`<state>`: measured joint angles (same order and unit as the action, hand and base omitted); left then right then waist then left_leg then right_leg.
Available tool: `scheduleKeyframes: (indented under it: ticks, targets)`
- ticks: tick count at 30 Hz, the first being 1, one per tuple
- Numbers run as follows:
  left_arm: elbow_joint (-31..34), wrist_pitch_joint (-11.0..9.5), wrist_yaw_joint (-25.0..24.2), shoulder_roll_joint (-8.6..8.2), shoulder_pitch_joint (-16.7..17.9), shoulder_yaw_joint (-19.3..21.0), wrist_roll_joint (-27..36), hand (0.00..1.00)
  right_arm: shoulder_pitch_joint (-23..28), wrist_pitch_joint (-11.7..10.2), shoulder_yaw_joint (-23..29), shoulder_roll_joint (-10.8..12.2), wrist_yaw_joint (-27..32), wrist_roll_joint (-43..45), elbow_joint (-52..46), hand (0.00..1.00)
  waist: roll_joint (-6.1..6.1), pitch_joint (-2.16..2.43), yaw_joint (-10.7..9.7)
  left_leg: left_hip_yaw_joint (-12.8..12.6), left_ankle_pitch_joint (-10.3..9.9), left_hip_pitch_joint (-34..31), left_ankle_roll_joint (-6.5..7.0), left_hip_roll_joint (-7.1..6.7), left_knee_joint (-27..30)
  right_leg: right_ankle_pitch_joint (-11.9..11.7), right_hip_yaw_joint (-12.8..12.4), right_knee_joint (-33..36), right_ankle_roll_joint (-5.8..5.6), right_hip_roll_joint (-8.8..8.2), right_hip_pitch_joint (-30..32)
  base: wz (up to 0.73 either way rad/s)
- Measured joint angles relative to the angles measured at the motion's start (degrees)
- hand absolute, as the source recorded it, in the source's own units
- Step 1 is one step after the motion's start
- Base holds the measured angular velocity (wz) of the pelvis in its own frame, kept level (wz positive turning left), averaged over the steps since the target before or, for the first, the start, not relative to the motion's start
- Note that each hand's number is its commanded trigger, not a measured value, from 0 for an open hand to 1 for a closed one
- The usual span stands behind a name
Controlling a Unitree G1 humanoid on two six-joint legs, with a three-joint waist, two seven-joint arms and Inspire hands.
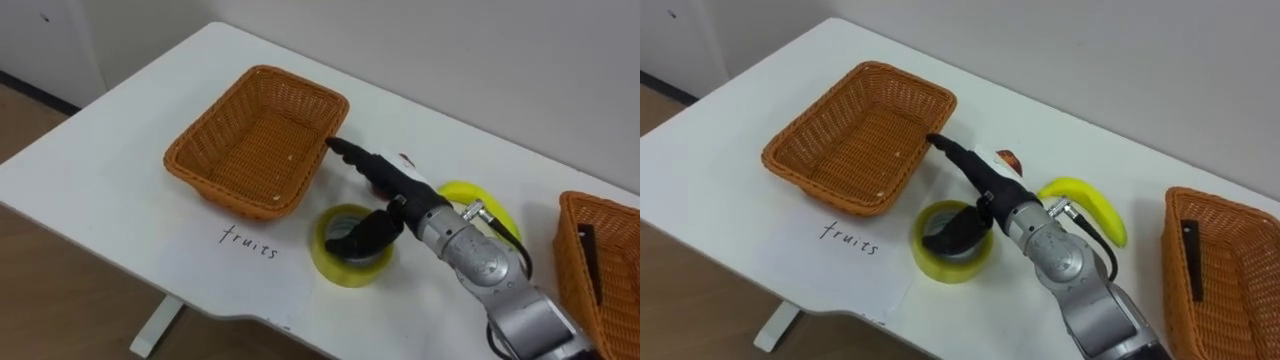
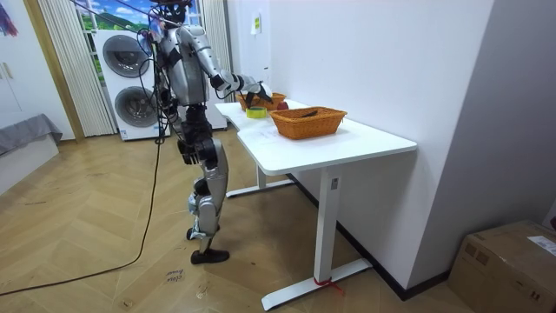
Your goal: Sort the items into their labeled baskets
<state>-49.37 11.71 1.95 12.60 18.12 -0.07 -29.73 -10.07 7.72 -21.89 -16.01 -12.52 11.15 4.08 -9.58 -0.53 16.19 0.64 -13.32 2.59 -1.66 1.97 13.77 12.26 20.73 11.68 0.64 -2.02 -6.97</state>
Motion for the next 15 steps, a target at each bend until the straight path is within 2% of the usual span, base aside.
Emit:
scheduleKeyframes:
  ticks: [9, 12, 15]
  targets:
    - [-0.01, 0.88, -1.45, 0.08, -0.68, -0.07, -0.10, 0.00, 0.01, 1.35, 0.06, -0.66, -2.72, 1.20, 0.54, 0.00, -0.03, 0.03, -0.10, 0.05, 0.01, 0.10, -0.02, 0.00, 0.08, 0.00, 0.19, 0.01, 0.00, 0.00, -0.25, 0.00]
    - [-0.01, 1.47, -1.45, 0.09, -0.73, -0.07, -0.13, 0.00, 0.01, 2.39, 0.09, -1.06, -3.05, 1.21, 0.74, 0.00, -0.12, 0.10, -0.17, 0.08, 0.02, 0.05, -0.03, 0.00, 0.10, 0.00, 0.28, 0.01, 0.00, 0.00, -0.24, 0.00]
    - [-0.01, 1.67, -1.44, 0.07, -0.84, -0.07, -0.46, 0.00, 0.01, 2.33, 0.51, -1.28, -3.78, 1.71, 0.73, 0.00, -0.12, 0.11, -0.27, 0.14, 0.02, -0.06, -0.03, -0.01, 0.14, 0.00, 0.39, -0.01, 0.00, -0.02, -0.24, 0.01]
